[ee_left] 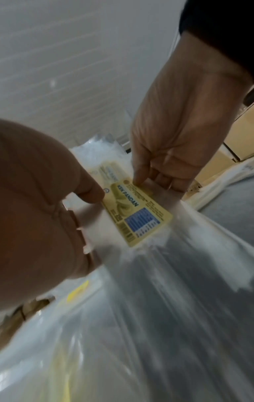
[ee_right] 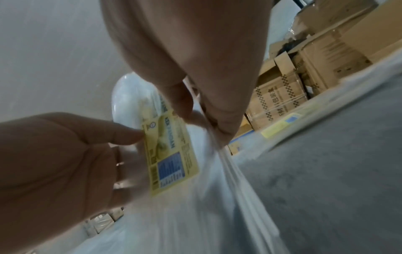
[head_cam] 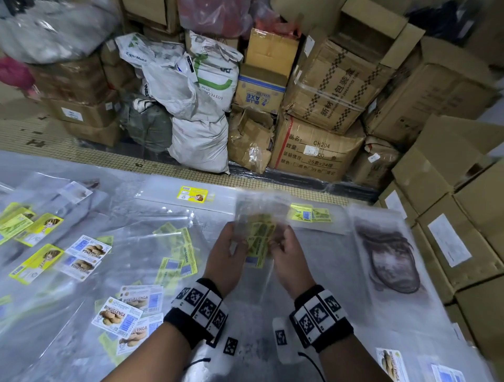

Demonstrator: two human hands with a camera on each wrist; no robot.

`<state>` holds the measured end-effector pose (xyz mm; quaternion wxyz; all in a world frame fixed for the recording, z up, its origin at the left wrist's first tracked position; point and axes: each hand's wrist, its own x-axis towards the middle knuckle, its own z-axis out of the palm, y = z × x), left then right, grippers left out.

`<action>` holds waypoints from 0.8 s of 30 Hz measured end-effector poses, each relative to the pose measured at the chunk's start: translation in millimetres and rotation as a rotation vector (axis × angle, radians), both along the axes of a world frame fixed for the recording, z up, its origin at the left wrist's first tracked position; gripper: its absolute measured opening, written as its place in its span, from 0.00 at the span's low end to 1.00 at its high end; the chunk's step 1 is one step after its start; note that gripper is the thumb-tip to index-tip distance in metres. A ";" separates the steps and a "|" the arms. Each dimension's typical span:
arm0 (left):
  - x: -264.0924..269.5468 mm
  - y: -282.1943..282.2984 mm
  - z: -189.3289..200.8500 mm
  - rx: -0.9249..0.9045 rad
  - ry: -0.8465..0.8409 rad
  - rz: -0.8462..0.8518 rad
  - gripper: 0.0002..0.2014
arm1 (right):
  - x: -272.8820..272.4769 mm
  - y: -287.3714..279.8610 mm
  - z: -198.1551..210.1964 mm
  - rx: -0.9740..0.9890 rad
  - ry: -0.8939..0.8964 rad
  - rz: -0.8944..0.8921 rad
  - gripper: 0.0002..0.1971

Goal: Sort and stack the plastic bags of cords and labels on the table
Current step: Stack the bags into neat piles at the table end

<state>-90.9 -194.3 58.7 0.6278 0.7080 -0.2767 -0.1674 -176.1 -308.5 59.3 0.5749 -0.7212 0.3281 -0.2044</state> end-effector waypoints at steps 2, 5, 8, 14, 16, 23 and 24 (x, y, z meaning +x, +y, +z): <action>1.3 -4.4 7.8 -0.021 -0.012 0.020 0.11 | 0.2 -1.7 6.1 -0.036 -0.052 -0.010 0.15; 4.4 -10.3 0.8 0.012 0.146 -0.010 0.11 | 0.4 -4.6 3.3 -0.008 -0.047 -0.019 0.12; 5.3 -7.5 -19.5 0.159 0.271 -0.046 0.12 | 1.7 -6.5 -10.3 0.112 0.024 -0.034 0.06; -4.6 15.4 -41.9 0.130 0.427 0.075 0.12 | 5.1 18.7 -40.9 0.440 0.096 0.034 0.05; -2.4 24.7 -42.2 0.136 0.516 0.103 0.12 | 9.0 29.1 -50.1 0.418 0.112 0.085 0.09; 21.5 83.4 -46.6 0.212 0.552 -0.036 0.13 | 29.1 46.1 -63.3 0.327 0.172 0.194 0.16; 26.6 93.5 -46.7 0.235 0.521 -0.037 0.14 | 33.9 51.6 -63.8 0.352 0.167 0.205 0.16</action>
